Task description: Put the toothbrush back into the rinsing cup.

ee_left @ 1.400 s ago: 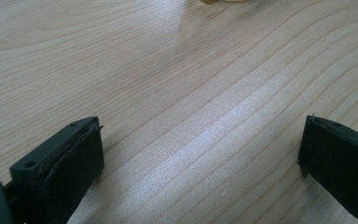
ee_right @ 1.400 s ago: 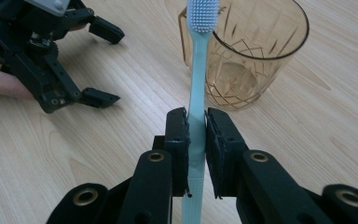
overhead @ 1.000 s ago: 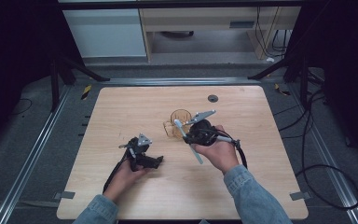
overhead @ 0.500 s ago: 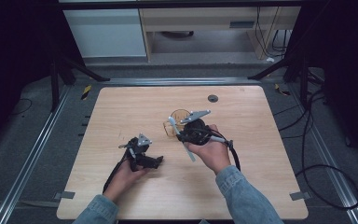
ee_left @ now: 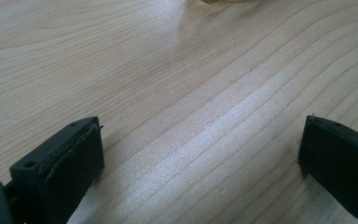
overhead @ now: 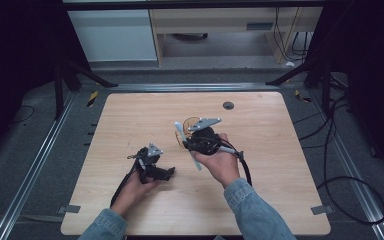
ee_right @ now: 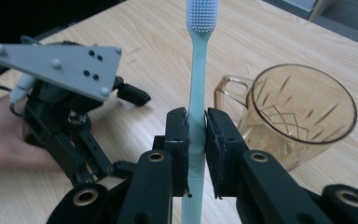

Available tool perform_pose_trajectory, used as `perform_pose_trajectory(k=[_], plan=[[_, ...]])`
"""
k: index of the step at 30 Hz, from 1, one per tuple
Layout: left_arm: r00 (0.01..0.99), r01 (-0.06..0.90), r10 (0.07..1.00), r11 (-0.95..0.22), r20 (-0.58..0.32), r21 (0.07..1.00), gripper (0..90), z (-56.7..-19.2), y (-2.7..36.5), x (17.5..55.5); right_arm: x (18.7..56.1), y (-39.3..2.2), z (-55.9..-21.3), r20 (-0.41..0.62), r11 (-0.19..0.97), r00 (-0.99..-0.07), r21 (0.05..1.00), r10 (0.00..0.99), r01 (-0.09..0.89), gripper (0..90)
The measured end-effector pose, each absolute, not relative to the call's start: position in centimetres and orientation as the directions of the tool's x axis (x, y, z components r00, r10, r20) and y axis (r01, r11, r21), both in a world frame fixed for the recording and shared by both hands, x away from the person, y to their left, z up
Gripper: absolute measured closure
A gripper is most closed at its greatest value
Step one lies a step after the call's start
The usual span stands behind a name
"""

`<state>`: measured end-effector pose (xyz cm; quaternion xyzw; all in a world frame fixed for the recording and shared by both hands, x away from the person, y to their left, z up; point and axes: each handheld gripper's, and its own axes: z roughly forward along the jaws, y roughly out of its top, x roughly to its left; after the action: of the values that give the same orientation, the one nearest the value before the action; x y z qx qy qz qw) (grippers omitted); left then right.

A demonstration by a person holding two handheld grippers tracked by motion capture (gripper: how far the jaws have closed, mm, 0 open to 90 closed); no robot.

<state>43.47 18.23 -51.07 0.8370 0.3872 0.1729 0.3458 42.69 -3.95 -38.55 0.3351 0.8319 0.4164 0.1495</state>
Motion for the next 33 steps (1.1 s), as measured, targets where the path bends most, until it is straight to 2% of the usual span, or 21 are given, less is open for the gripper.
perform_pose_trajectory(k=[8,17,33], plan=[[0.641,0.530,0.767,-0.463,0.021,0.711,0.0,-51.0,18.2,43.5,42.4,-3.2,-38.4,0.022,0.406,-0.727,0.818,0.686,0.407,79.3],[0.641,0.529,0.767,-0.463,0.022,0.711,0.0,-51.0,18.2,43.5,42.5,-2.8,-37.8,0.042,0.326,-0.698,0.863,0.714,0.386,79.3],[0.641,0.530,0.767,-0.463,0.022,0.711,0.0,-51.0,18.2,43.5,42.6,-1.6,-37.1,0.006,0.296,-0.681,0.898,0.732,0.326,79.3]])
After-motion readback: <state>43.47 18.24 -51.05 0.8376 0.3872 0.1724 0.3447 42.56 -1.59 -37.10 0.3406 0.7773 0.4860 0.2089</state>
